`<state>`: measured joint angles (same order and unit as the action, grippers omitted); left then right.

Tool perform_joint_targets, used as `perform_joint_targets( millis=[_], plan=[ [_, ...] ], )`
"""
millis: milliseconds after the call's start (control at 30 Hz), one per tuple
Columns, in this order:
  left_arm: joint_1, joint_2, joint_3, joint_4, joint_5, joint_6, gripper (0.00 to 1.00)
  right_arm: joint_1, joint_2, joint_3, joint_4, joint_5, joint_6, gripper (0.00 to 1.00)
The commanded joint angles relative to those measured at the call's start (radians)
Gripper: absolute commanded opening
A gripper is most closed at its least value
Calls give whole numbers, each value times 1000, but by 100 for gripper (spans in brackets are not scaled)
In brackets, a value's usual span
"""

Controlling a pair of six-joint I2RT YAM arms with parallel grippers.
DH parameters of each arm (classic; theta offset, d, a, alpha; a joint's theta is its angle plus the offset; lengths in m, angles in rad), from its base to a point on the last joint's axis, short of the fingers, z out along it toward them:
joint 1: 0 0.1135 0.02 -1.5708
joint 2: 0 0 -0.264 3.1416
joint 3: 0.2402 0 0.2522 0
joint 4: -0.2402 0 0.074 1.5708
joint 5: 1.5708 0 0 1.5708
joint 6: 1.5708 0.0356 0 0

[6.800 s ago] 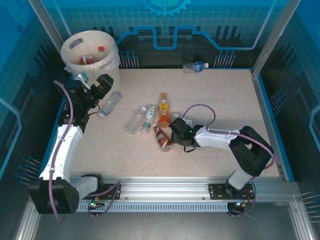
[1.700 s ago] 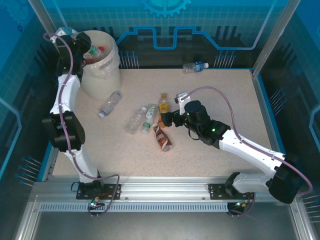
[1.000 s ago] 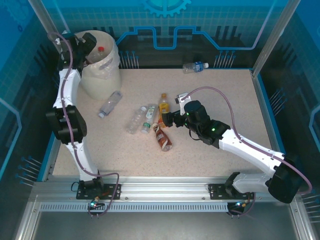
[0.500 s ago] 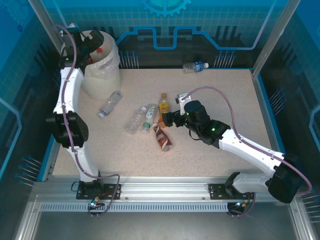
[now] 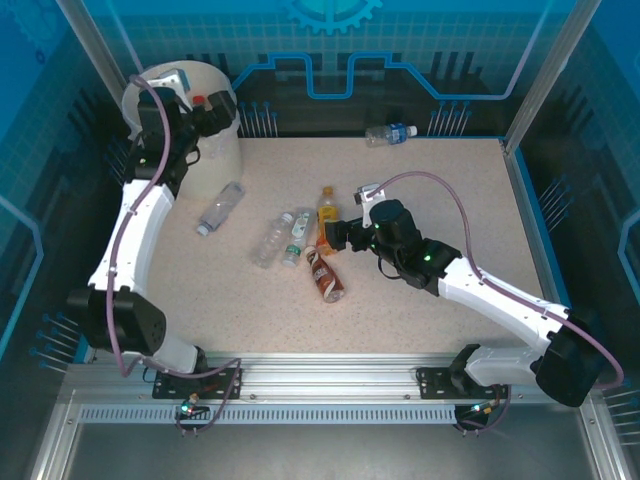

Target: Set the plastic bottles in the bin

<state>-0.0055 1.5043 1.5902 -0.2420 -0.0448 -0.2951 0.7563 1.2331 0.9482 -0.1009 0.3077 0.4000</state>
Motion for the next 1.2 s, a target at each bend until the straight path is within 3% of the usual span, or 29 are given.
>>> perform_joint_targets(
  millis=[0, 367, 667, 800, 1167],
  plan=[
    [-8, -67, -56, -22, 15, 71, 99, -13, -18, -15, 34, 13, 21, 100],
    [-61, -193, -288, -78, 49, 195, 99, -17, -24, -26, 52, 94, 75, 100],
    [-76, -145, -388, -257, -19, 324, 99, -16, -17, -17, 57, 54, 45, 100],
    [-93, -27, -349, -343, -171, 410, 99, -17, -15, -9, 55, 24, 20, 100],
    [-107, 293, -261, -282, -434, 582, 99, -22, -19, -10, 38, 21, 40, 100]
  ],
)
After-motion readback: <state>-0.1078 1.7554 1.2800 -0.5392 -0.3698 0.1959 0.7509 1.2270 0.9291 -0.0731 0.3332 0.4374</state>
